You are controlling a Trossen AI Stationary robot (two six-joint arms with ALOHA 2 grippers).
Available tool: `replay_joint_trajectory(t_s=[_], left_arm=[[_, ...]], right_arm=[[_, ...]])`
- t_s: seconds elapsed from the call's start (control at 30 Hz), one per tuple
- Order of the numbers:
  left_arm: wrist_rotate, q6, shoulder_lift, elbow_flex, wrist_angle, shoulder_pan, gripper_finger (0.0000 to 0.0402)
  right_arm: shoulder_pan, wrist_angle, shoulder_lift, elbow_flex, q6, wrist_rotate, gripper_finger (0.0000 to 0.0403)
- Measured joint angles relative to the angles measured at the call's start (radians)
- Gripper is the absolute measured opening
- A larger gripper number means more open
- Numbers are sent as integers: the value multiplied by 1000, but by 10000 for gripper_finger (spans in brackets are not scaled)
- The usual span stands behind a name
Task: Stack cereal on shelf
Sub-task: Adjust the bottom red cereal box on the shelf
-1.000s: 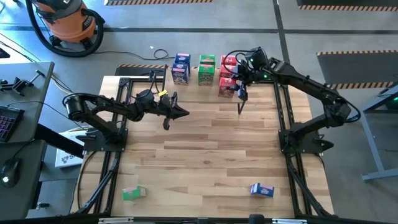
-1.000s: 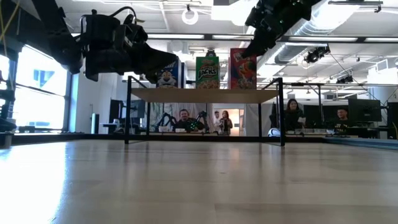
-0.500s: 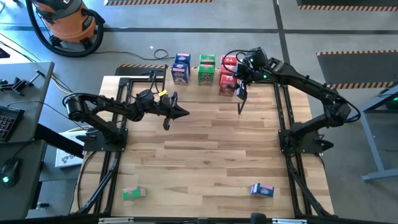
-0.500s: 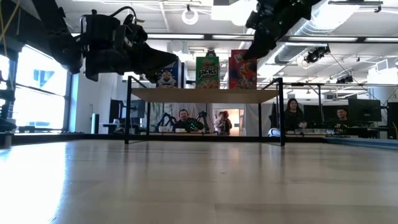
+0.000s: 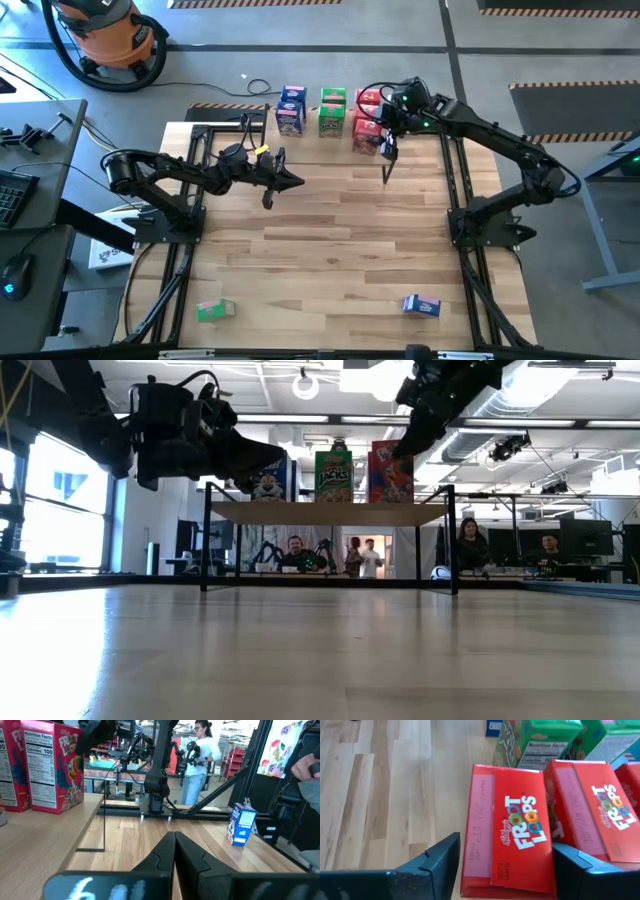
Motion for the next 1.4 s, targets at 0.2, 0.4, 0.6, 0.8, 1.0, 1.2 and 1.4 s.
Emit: replay_joint_trajectory(t_s=[0.2, 0.4, 0.6, 0.8, 1.0, 1.2, 1.4], left_arm=[[0, -9, 0, 0, -4, -1, 0], [1, 2, 0, 0, -7, -1, 0], [8, 16, 0, 0, -33, -1, 0], [3, 17, 0, 0, -29, -1, 0], [-1, 29, 0, 0, -26, -1, 0], [-1, 29, 0, 0, -25, -1, 0], [-2, 42, 0, 0, -25, -1, 0]], right_arm=[[4, -8, -41, 0, 0, -1, 227], [8, -40, -92, 0, 18, 7, 227], [61, -116, -174, 32, 52, 133, 204], [137, -89, -244, -67, 80, 244, 98], [207, 241, -301, -331, 138, 249, 9], [212, 399, -305, -459, 163, 326, 21], [211, 311, -308, -418, 170, 342, 2]])
